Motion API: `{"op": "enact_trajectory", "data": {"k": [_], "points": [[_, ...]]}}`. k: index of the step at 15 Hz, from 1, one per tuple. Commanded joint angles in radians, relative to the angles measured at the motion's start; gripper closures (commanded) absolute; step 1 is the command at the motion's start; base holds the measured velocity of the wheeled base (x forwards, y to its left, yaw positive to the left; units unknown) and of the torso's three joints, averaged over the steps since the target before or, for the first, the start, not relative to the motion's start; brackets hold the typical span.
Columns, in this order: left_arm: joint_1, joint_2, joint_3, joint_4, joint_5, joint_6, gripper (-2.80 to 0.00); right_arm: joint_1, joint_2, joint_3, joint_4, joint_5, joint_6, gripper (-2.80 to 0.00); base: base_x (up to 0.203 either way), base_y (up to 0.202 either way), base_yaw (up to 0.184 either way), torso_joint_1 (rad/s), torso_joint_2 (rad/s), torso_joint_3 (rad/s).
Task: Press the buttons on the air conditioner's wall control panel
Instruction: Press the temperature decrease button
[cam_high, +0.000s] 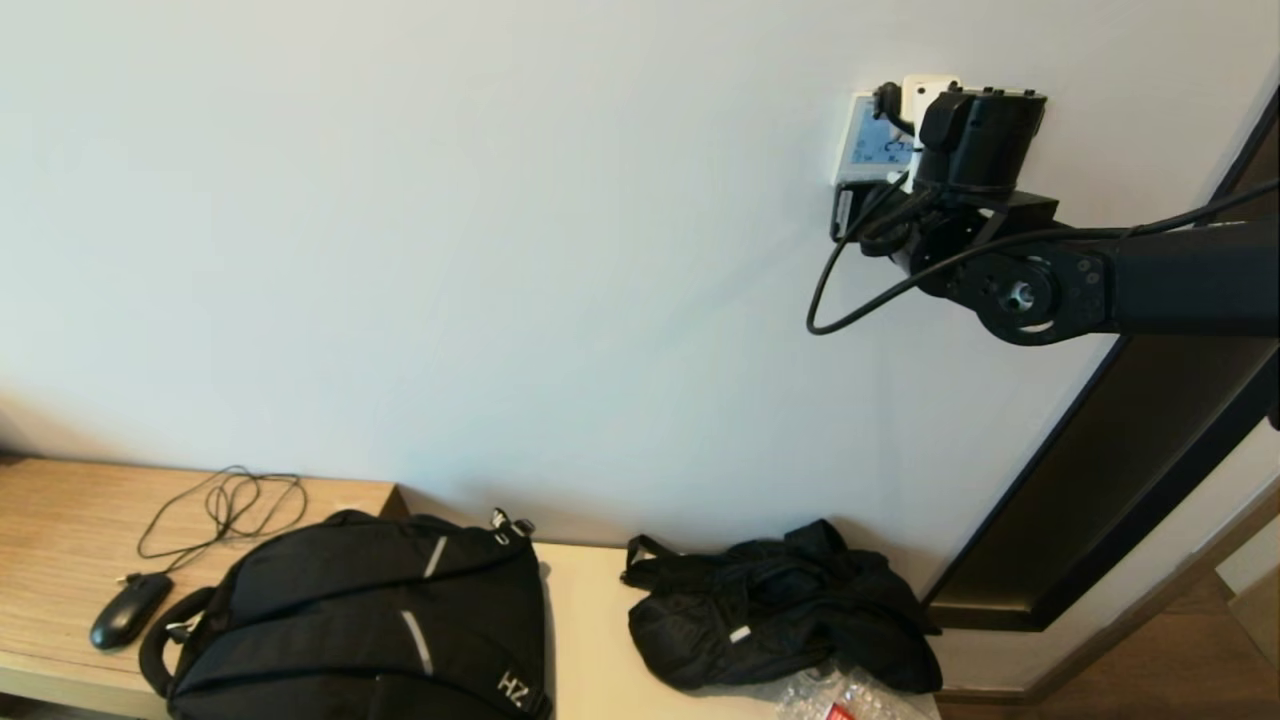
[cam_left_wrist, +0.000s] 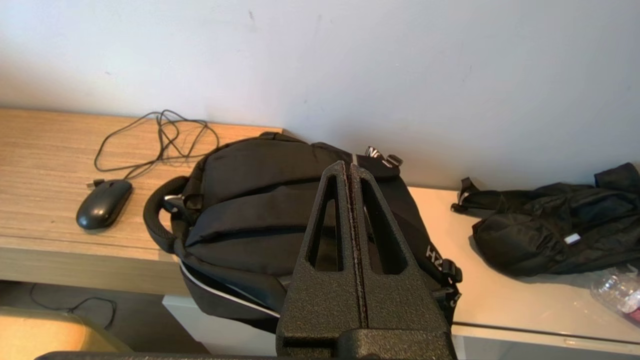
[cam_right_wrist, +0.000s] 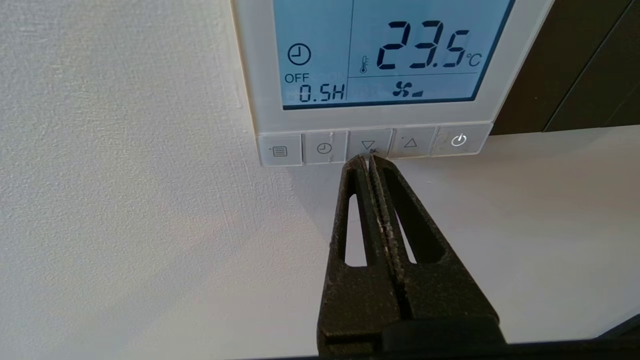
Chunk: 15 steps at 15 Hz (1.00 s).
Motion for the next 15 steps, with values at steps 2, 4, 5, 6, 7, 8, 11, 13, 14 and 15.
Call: {"op": "enact_trajectory", "data": {"k": [2, 4, 5, 6, 7, 8, 11, 13, 14, 15], "points": [[0.0, 0.0, 0.001, 0.0, 0.001, -0.001, 0.0, 0.0, 0.017, -0.021, -0.001, -0.002, -0.001, 0.0, 0.0, 0.0, 0.0, 0.0, 0.0, 0.0], [0.0, 0.0, 0.001, 0.0, 0.001, 0.0, 0.0, 0.0, 0.015, -0.021, -0.001, -0.002, -0.001, 0.0, 0.0, 0.0, 0.0, 0.0, 0.0, 0.0], [0.0, 0.0, -0.001, 0.0, 0.001, -0.001, 0.0, 0.0, 0.012, -0.018, -0.001, -0.002, -0.001, 0.0, 0.0, 0.0, 0.0, 0.0, 0.0, 0.0], [0.0, 0.0, 0.0, 0.0, 0.001, -0.001, 0.0, 0.001, 0.006, -0.012, -0.003, -0.002, 0.0, 0.0, 0.0, 0.0, 0.0, 0.0, 0.0, 0.0], [0.0, 0.0, 0.001, 0.0, 0.001, -0.001, 0.0, 0.003, 0.003, -0.005, -0.004, -0.002, 0.0, 0.0, 0.0, 0.0, 0.0, 0.0, 0.0, 0.0], [0.0, 0.0, 0.001, 0.0, 0.001, -0.001, 0.0, 0.004, -0.005, -0.001, -0.004, -0.003, 0.001, 0.0, 0.0, 0.0, 0.0, 0.0, 0.0, 0.0], [0.0, 0.0, 0.001, 0.0, 0.001, -0.001, 0.0, 0.0, -0.009, 0.011, -0.006, -0.002, 0.001, 0.0, 0.0, 0.0, 0.0, 0.0, 0.0, 0.0], [0.0, 0.0, -0.001, 0.0, 0.001, 0.001, 0.0, 0.0, -0.009, 0.017, -0.01, -0.002, 0.001, 0.0, 0.0, 0.0, 0.0, 0.0, 0.0, 0.0], [0.0, 0.0, 0.001, 0.0, 0.001, 0.0, 0.0, 0.0, -0.008, 0.021, -0.012, -0.002, 0.001, 0.0, 0.0, 0.0, 0.0, 0.0, 0.0, 0.0], [0.0, 0.0, -0.001, 0.0, 0.001, -0.001, 0.0, 0.0, -0.008, 0.021, -0.012, -0.003, 0.001, 0.0, 0.0, 0.0, 0.0, 0.0, 0.0, 0.0]]}}
